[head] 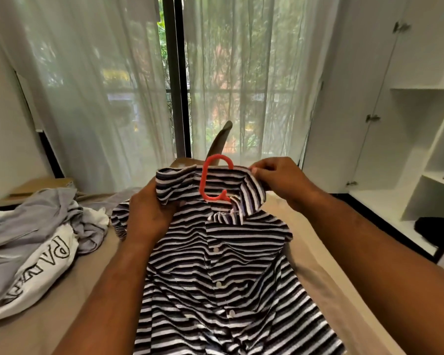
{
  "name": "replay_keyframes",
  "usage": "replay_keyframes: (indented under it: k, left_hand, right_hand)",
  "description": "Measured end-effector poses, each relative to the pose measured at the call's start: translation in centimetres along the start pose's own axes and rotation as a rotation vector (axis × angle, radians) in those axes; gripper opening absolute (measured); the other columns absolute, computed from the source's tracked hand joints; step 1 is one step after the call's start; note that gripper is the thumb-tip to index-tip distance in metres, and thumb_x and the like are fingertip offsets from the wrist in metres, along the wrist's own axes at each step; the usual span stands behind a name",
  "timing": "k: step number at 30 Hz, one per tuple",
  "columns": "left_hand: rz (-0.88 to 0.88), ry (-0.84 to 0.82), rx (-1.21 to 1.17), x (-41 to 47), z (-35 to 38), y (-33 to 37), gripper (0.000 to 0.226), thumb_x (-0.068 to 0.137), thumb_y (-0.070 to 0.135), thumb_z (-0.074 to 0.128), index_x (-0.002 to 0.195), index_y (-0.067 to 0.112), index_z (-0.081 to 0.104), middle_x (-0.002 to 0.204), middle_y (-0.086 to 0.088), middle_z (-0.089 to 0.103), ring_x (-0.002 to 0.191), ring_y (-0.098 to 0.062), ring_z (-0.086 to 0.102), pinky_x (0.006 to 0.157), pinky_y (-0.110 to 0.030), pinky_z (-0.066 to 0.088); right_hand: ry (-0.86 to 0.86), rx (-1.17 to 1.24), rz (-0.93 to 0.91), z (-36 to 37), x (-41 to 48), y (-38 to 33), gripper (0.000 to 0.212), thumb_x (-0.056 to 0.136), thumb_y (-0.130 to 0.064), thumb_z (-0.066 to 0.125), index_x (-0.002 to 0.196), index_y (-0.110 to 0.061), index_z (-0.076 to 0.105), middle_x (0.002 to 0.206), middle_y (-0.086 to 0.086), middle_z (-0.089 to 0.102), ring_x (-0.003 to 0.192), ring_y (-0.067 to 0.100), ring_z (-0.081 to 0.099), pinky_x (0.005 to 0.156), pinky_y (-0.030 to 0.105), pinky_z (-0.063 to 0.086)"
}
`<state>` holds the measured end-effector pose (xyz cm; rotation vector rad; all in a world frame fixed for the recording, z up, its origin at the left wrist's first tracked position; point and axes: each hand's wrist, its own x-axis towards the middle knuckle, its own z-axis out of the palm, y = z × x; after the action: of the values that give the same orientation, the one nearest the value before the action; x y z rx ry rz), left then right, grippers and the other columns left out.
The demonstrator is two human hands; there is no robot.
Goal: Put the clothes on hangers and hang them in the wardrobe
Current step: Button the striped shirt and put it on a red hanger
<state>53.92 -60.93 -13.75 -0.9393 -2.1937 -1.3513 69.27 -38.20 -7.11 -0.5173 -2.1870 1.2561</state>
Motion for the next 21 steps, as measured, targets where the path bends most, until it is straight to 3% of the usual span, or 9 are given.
replay_keyframes:
  k: [3,5,7,9,11,14,17,21]
  left_hand:
    - [-0.037,0.028,-0.007,0.1,0.1,0.2,0.051,0.076,0.016,0.086,0.123,0.015,0.066,0.115,-0.01,0.074,0.108,-0.033,0.068,0.095,-0.045,0.054]
    - [-0.042,0.026,-0.027,0.1,0.1,0.4,0.051,0.075,0.015,0.086,0.123,0.016,0.067,0.115,-0.008,0.074,0.108,-0.03,0.068,0.095,-0.041,0.053]
    - [-0.039,0.016,-0.05,0.1,0.1,0.7,0.053,0.076,0.017,0.086,0.125,0.016,0.067,0.117,-0.006,0.073,0.109,-0.027,0.067,0.094,-0.033,0.05]
    - [-0.038,0.013,-0.06,0.1,0.0,1.1,0.055,0.076,0.018,0.086,0.127,0.015,0.066,0.119,-0.006,0.072,0.11,-0.024,0.066,0.092,-0.028,0.046]
    - [-0.035,0.017,-0.067,0.1,-0.1,1.4,0.056,0.076,0.017,0.087,0.127,0.015,0.066,0.12,-0.005,0.072,0.109,-0.02,0.065,0.092,-0.025,0.044]
    - [-0.03,0.019,-0.095,0.1,-0.4,1.7,0.055,0.076,0.018,0.087,0.127,0.018,0.066,0.12,-0.001,0.072,0.107,-0.012,0.063,0.092,-0.022,0.044]
    - [-0.055,0.013,-0.111,0.3,-0.7,2.2,0.054,0.076,0.021,0.087,0.125,0.019,0.067,0.117,0.002,0.072,0.103,-0.009,0.062,0.092,-0.024,0.045]
    - [-0.063,0.01,-0.117,0.5,-1.2,2.7,0.051,0.076,0.024,0.087,0.123,0.019,0.068,0.115,0.002,0.073,0.099,-0.005,0.06,0.088,-0.019,0.044]
  right_hand:
    - [-0.131,0.086,-0.072,-0.2,-0.9,-1.4,0.011,0.096,-0.007,0.064,0.099,-0.006,0.075,0.095,0.016,0.075,0.083,0.021,0.072,0.074,0.028,0.06]
    - [-0.317,0.068,-0.07,0.0,-1.6,-1.8,0.014,0.097,-0.007,0.063,0.103,-0.006,0.076,0.097,0.019,0.075,0.081,0.022,0.072,0.076,0.03,0.06]
    - [-0.393,0.036,-0.074,0.5,-1.8,-1.7,0.017,0.099,-0.004,0.06,0.107,-0.007,0.075,0.096,0.017,0.075,0.078,0.022,0.072,0.076,0.032,0.061]
    - [-0.313,-0.017,-0.118,1.1,-1.7,-1.5,0.016,0.096,-0.007,0.065,0.109,-0.012,0.074,0.095,0.011,0.075,0.075,0.019,0.071,0.074,0.033,0.061]
    - [-0.203,-0.169,-0.187,1.5,-1.1,-1.1,0.021,0.091,-0.021,0.075,0.111,-0.026,0.073,0.099,-0.002,0.072,0.08,0.015,0.069,0.076,0.031,0.059]
    - [-0.203,-0.424,-0.268,1.7,-0.7,-1.0,0.037,0.085,-0.038,0.08,0.119,-0.037,0.067,0.108,-0.015,0.064,0.091,0.008,0.061,0.079,0.021,0.051]
    - [-0.175,-0.525,-0.361,2.1,-0.5,-1.0,0.034,0.086,-0.039,0.078,0.119,-0.033,0.07,0.107,-0.016,0.062,0.088,0.002,0.057,0.074,0.015,0.043]
    - [-0.114,-0.51,-0.416,2.5,-0.2,-1.7,0.02,0.093,-0.036,0.071,0.108,-0.024,0.077,0.099,-0.011,0.07,0.085,0.005,0.059,0.078,0.027,0.048]
